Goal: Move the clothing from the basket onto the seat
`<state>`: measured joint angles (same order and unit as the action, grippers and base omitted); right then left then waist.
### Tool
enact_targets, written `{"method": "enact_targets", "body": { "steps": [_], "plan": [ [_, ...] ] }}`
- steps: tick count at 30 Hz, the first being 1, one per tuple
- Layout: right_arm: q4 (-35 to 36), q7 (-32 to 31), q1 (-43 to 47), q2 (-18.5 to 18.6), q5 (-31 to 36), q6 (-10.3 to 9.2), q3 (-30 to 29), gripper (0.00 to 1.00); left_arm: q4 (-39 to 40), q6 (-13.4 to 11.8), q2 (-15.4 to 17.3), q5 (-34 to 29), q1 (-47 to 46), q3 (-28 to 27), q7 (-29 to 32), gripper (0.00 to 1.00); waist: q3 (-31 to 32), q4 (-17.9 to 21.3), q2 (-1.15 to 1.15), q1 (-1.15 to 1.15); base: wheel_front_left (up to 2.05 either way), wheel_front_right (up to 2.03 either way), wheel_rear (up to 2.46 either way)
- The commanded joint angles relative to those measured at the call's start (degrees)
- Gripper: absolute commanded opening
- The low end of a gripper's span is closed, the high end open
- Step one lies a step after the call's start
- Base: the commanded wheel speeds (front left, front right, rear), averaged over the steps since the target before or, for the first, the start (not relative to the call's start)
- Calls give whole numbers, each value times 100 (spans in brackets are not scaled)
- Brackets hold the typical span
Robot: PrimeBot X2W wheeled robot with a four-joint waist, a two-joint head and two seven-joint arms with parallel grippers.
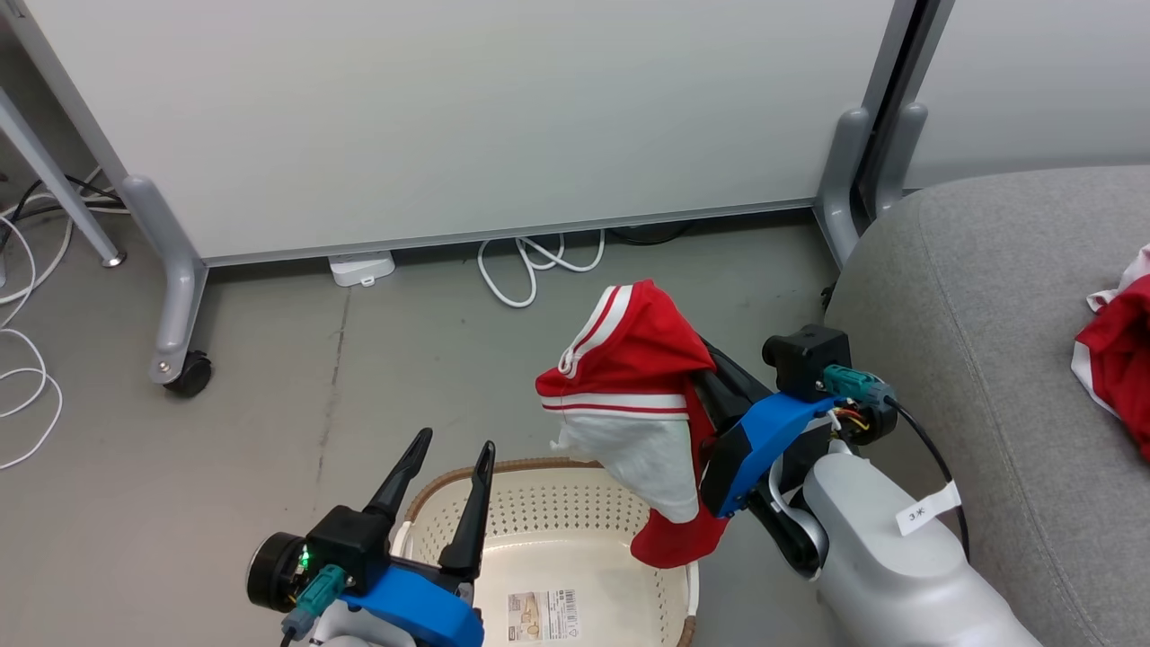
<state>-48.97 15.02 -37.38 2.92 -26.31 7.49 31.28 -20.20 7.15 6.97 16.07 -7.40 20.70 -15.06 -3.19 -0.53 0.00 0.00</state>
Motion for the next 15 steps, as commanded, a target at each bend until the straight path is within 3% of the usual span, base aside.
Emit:
{"method": "enact_targets", "body": {
  "steps": [1,7,15],
  "plan": [
    [43,22,53,-6,0,1,-18,0,42,44,-23,-53,13,-64,-17,100,-3,38,0,0,0,0,0],
    [165,22,87,-6,-44,1,-32,0,87,50,-31,-50,0,-40,-17,100,-29,284,0,0,0,0,0],
    [355,22,90,-6,-9,1,-82,0,138,37,62,-23,-30,-49,-16,100,-109,933,0,0,0,0,0]
  ]
}}
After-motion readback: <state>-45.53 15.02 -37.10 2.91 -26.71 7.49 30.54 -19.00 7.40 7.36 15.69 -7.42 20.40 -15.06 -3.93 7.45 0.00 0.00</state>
